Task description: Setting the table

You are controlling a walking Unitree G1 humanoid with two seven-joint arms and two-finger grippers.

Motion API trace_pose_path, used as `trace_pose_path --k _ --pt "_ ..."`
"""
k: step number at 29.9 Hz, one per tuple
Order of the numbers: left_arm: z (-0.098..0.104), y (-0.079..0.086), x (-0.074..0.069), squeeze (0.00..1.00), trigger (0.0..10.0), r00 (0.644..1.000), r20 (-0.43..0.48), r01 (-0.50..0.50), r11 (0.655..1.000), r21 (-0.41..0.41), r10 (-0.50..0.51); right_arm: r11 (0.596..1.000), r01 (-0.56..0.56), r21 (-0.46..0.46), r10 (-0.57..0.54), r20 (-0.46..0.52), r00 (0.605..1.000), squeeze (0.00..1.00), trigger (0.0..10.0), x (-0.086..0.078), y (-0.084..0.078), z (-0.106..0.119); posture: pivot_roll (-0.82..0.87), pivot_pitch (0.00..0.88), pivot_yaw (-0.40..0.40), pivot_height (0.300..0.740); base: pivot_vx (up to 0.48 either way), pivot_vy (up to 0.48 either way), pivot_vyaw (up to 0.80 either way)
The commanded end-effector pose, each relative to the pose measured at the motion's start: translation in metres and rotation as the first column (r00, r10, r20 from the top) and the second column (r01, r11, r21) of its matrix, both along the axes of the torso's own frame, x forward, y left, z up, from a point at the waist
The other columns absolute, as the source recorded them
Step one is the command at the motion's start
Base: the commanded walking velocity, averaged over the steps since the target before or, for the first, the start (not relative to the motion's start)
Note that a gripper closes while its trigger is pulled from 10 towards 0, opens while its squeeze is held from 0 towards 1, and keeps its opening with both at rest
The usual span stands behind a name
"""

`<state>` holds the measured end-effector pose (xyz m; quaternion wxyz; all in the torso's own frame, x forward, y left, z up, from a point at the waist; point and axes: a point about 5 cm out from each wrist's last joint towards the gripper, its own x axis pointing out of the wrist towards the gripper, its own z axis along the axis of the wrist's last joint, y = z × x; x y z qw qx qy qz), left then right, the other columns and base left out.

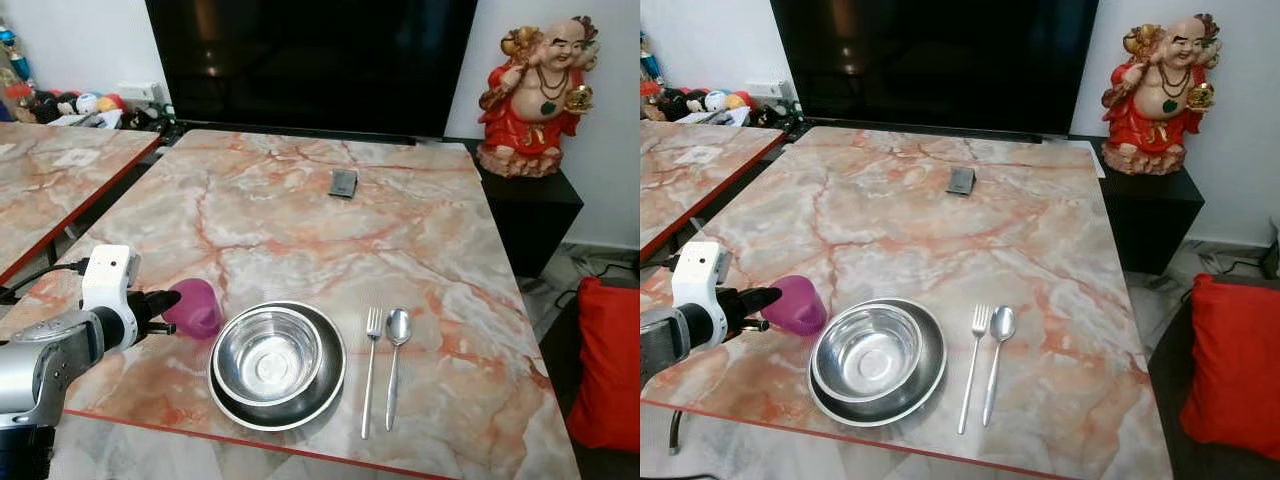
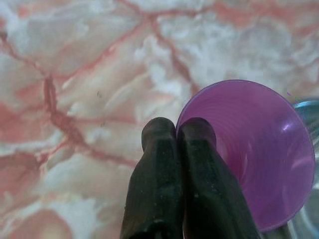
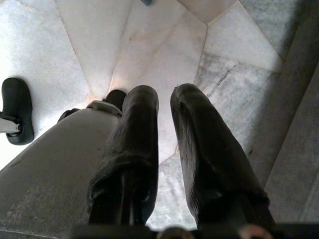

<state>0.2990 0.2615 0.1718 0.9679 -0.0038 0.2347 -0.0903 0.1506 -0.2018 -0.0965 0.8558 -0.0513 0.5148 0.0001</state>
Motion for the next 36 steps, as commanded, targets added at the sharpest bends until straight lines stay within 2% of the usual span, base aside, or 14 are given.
trace_pose_path --k 1,10,11,12,13,21,34,35,36 --pt "-0.003 0.001 -0.002 0.00 10.0 1.000 -0.026 0.004 1.000 0.022 -0.004 1.000 -0.008 -0.003 0.008 -0.013 1.000 0.00 10.0 -0.002 0.000 -0.001 0.07 0.000 0.013 0.740 0.000 0.000 0.00" --pt "-0.008 0.002 -0.001 0.01 10.0 0.999 -0.043 -0.021 0.999 0.038 0.022 1.000 -0.011 -0.003 0.011 -0.017 1.000 0.00 10.0 -0.003 0.000 -0.001 0.06 0.000 0.014 0.740 0.000 0.000 0.00" --pt "-0.008 0.002 -0.001 0.15 10.0 0.999 -0.044 -0.023 0.999 0.038 0.024 1.000 -0.010 -0.003 0.010 -0.017 1.000 0.00 10.0 -0.003 0.000 -0.001 0.06 0.000 0.013 0.740 0.000 0.000 0.00" --pt "-0.007 0.002 -0.001 0.75 10.0 0.999 -0.043 -0.026 0.999 0.035 0.028 1.000 -0.009 -0.004 0.009 -0.017 1.000 0.00 10.0 -0.003 0.000 -0.001 0.06 0.000 0.013 0.740 0.000 0.000 0.00" --pt "-0.007 0.003 -0.001 1.00 10.0 0.999 -0.042 -0.029 0.999 0.035 0.031 1.000 -0.009 -0.005 0.009 -0.018 1.000 0.00 10.0 -0.003 0.000 -0.001 0.06 0.000 0.012 0.740 0.000 0.000 0.00" --pt "-0.006 0.003 0.001 1.00 10.0 0.999 -0.025 -0.043 0.999 0.028 0.044 1.000 -0.008 -0.006 0.008 -0.019 1.000 0.00 10.0 -0.003 0.000 -0.001 0.06 0.000 0.009 0.740 0.000 0.000 0.00" --pt "0.006 -0.002 0.005 1.00 10.0 0.998 0.053 -0.045 0.999 0.013 0.044 1.000 -0.008 -0.008 0.008 -0.020 1.000 0.00 10.0 -0.004 -0.001 -0.001 0.06 0.000 0.004 0.740 0.000 0.000 0.00" --pt "0.009 -0.004 0.006 0.00 10.0 0.997 0.074 -0.033 0.999 0.007 0.032 1.000 -0.008 -0.008 0.008 -0.020 1.000 0.00 10.0 -0.004 -0.001 -0.001 0.06 0.000 0.004 0.740 0.000 0.000 0.00" --pt "0.009 -0.004 0.006 0.00 10.0 0.996 0.080 -0.029 1.000 0.006 0.028 1.000 -0.007 -0.008 0.007 -0.020 1.000 0.00 10.0 -0.004 -0.001 -0.001 0.06 0.000 0.004 0.740 0.000 0.000 0.00"
